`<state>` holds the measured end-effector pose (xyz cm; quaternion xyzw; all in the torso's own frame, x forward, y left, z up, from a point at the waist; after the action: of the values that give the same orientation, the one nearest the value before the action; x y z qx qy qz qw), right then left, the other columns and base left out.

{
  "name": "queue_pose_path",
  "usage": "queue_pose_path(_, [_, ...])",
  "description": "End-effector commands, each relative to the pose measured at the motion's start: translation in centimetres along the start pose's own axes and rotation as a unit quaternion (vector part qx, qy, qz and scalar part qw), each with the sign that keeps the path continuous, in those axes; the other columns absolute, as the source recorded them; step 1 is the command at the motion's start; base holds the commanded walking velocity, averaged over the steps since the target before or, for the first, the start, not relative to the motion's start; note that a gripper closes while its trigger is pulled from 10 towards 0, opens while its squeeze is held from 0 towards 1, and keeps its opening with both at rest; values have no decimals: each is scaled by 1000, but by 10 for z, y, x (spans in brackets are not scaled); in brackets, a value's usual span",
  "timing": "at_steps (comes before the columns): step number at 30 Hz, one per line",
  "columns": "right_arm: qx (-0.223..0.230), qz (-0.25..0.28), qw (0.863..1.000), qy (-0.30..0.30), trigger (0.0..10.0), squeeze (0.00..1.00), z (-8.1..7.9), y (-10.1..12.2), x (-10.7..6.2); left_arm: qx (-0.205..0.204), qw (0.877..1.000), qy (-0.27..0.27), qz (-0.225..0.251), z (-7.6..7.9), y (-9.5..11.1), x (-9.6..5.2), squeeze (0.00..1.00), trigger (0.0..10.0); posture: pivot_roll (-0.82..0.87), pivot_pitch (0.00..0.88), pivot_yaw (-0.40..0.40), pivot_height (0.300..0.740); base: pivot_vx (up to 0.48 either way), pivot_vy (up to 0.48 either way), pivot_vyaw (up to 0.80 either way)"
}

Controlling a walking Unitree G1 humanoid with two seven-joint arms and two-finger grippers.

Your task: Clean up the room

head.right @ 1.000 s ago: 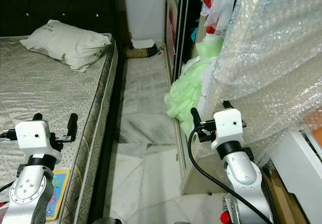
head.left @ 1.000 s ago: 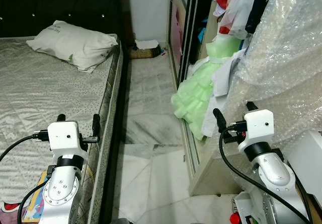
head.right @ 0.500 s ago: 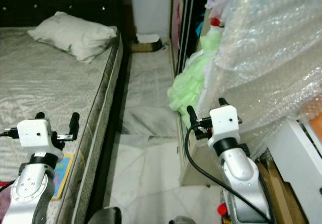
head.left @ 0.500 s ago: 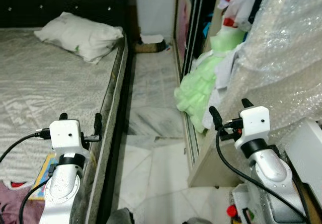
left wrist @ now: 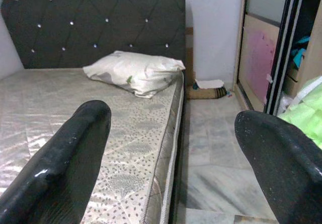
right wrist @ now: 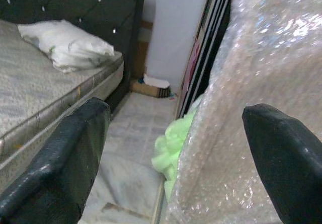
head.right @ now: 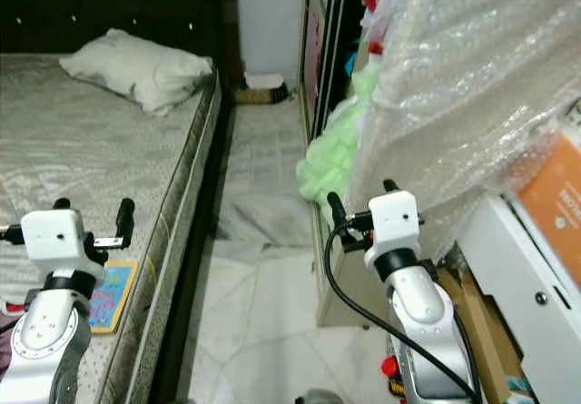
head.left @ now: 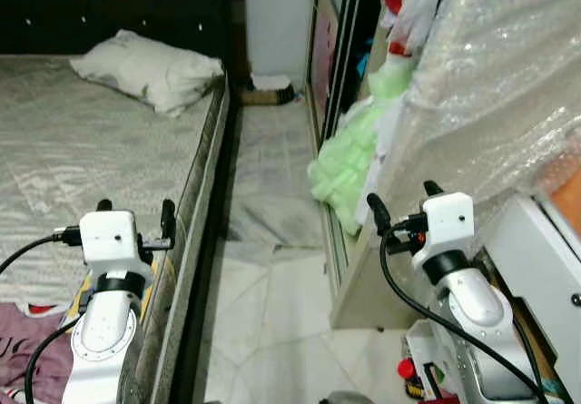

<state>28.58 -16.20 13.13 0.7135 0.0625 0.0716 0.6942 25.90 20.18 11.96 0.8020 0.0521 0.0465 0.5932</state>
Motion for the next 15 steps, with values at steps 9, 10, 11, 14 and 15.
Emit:
queue_pose_path(9, [20, -2, 1000, -3, 10000, 0, -3, 5, 9, -40, 999, 13, 18, -2, 10, 1, 0, 10000, -78, 0, -2, 740, 0, 0, 99])
queue_pose_path(10, [22, -1, 1000, 2, 10000, 0, -5, 5, 10, -30, 999, 9, 25, -1, 11, -1, 0, 10000, -78, 0, -1, 740, 0, 0, 800])
queue_pose_path(11, [23, 0, 1000, 4, 10000, 0, -6, 6, 10, -27, 999, 8, 27, -1, 11, -1, 0, 10000, -77, 0, 1, 740, 0, 0, 800])
queue_pose_path(14, [32, -1, 999, 11, 10000, 0, -8, 5, 13, -23, 999, 9, 33, 0, 14, -1, 0, 10000, -77, 0, 2, 740, 0, 0, 800])
queue_pose_path(15, [34, -1, 999, 17, 10000, 0, -10, 6, 14, -25, 999, 10, 36, 0, 15, -1, 0, 10000, -76, 0, 3, 740, 0, 0, 800])
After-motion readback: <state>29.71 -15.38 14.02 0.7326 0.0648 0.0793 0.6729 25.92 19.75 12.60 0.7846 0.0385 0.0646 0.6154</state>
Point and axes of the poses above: a point about 5 cm out from each wrist's last joint towards the gripper, its own x axis pointing out of the wrist towards the gripper, its own y axis along the axis of the wrist's last joint, z = x × y, the point moved 4 cm from there along x, pointing out of the wrist towards the gripper, and after that the axes turned 12 degrees about x, right-handed, at the moved point
